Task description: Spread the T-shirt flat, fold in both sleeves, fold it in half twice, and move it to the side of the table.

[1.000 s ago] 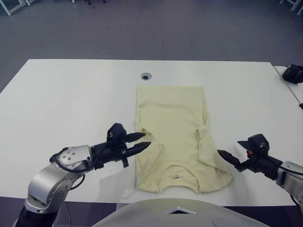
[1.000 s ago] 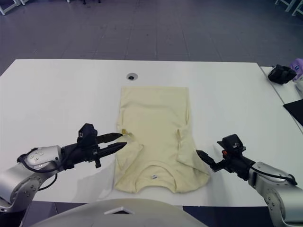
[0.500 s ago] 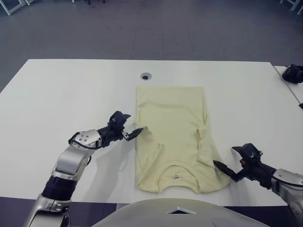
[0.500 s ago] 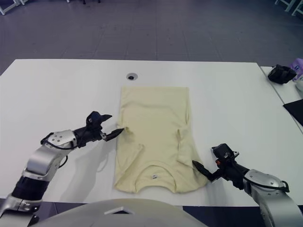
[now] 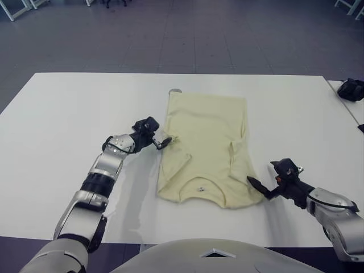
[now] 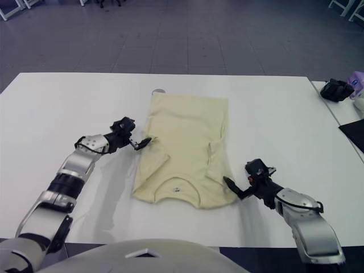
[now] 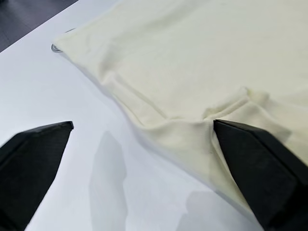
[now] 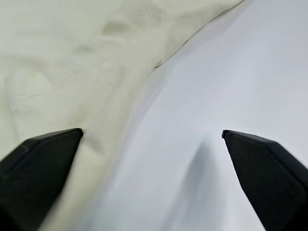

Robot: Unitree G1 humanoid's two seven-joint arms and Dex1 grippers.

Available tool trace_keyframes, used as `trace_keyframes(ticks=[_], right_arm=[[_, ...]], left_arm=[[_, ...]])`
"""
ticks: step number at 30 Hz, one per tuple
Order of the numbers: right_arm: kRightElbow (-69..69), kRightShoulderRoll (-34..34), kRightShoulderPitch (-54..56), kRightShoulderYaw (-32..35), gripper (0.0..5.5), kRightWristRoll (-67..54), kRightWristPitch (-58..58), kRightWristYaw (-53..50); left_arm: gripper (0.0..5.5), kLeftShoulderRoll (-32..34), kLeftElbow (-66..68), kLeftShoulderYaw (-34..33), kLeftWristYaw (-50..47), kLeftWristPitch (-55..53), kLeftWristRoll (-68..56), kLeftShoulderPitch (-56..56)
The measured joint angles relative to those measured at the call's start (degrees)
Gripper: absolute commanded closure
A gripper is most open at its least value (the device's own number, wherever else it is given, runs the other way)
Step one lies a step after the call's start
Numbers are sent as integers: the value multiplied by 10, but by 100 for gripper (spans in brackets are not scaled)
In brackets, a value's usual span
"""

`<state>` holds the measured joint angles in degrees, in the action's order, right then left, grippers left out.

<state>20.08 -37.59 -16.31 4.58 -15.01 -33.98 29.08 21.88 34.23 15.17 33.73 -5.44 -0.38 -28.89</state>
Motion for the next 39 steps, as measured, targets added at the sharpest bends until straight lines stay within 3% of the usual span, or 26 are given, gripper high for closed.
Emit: trace_keyframes(ticks=[6, 10, 14, 18, 20, 24, 31, 39], right_arm=[[-156, 31, 170, -41, 10, 31, 18, -12], [-109, 44, 158, -27, 10, -2, -28, -6], [6, 47, 136, 51, 10, -55, -85, -18], [35, 29, 140, 108, 10, -75, -90, -16], [35, 5, 118, 108, 10, -44, -44, 0], [2, -70, 13, 96, 10, 78, 164, 42], [-66, -111, -89, 48, 10, 218, 456, 63], [-123, -88, -40, -7, 10, 283, 529, 14]], left_arm=[[11, -31, 207, 0, -31, 84, 44, -125], [11, -29, 270, -7, -46, 135, 59, -161], [11, -5, 226, -24, -30, 216, 59, -152], [11, 55, 45, -52, -12, 259, 49, -80], [11, 76, -45, -60, 3, 254, 41, -21], [11, 144, -227, -75, 59, 243, 14, 156], [11, 249, -413, -149, 104, 326, 7, 412], [11, 217, -372, -97, 86, 336, 69, 396]])
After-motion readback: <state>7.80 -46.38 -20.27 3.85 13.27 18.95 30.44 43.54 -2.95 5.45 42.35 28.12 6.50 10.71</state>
